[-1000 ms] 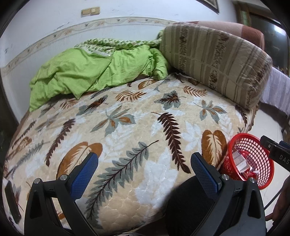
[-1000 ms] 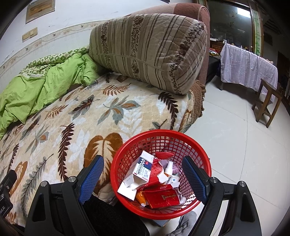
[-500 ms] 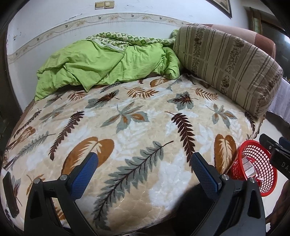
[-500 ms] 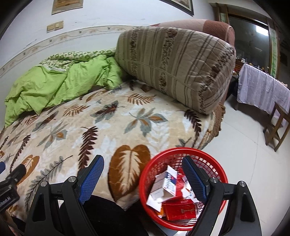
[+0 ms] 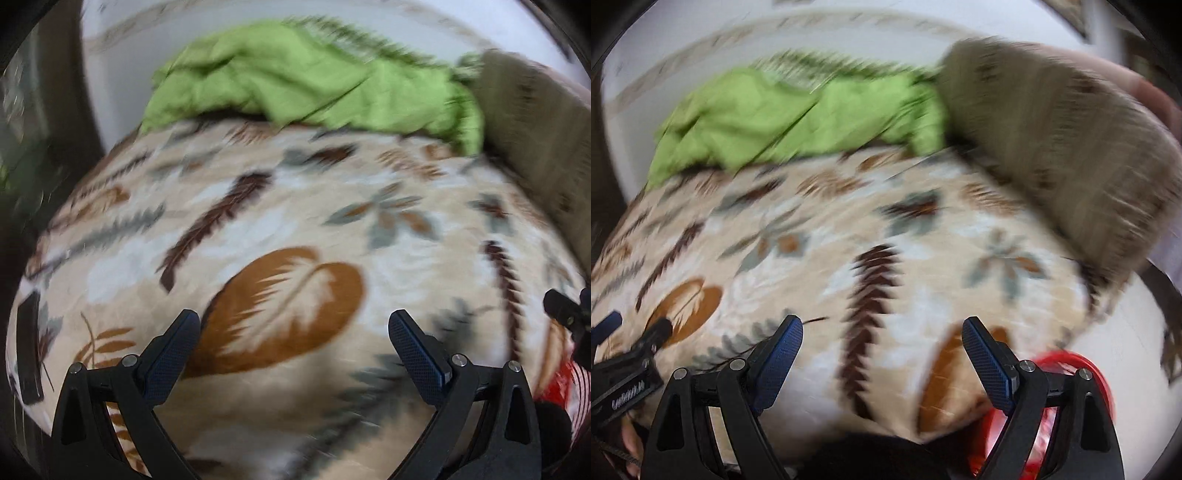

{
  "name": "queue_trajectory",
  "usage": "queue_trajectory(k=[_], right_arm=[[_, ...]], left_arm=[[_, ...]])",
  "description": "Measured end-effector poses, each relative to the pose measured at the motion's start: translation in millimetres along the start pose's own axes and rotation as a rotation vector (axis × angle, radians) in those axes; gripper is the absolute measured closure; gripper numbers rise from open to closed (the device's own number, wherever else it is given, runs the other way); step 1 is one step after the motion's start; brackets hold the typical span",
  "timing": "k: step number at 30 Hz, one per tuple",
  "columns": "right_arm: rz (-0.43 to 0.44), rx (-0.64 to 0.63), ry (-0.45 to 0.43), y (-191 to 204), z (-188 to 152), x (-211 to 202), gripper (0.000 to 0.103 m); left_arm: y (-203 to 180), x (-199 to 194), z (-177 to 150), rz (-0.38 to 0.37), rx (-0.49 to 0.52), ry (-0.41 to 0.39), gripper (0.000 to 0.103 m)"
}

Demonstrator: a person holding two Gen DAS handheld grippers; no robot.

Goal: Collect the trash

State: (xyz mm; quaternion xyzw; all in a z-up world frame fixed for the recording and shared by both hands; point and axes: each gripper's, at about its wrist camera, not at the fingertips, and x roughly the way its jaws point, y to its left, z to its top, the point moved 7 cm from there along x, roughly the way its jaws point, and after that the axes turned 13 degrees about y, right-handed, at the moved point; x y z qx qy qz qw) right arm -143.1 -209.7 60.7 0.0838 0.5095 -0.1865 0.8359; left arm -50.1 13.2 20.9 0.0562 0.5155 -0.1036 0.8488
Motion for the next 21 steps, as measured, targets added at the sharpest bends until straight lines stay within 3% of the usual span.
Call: queue_trajectory(k=[7, 9, 11, 12, 14, 21], right_arm=[[0.045, 0.007, 0.178, 54, 41, 113, 0.013], [0.039, 0.022, 0.158, 63, 54, 131, 0.013], [-0.025, -0.023, 0.11, 74, 66, 146, 0.013], [-0.032, -0.046, 0.113, 78, 69, 151, 0.008], [-0.026, 0.005, 0.129, 72, 73, 156, 0.001], [0.004, 0.01, 0.077, 69, 70, 155, 0.001]], left_arm=[[31, 68, 25, 0.055, -0.073, 0.135, 0.001], [35, 83, 34, 0.058, -0.098, 0.156, 0.0], [38, 87, 41, 0.072, -0.102, 0.128, 0.0], [38, 90, 43, 0.077, -0.098, 0.122, 0.0], [38, 93, 47, 0.074, -0.094, 0.118, 0.0], [40, 93, 48, 0.052, -0.084, 0.102, 0.0]])
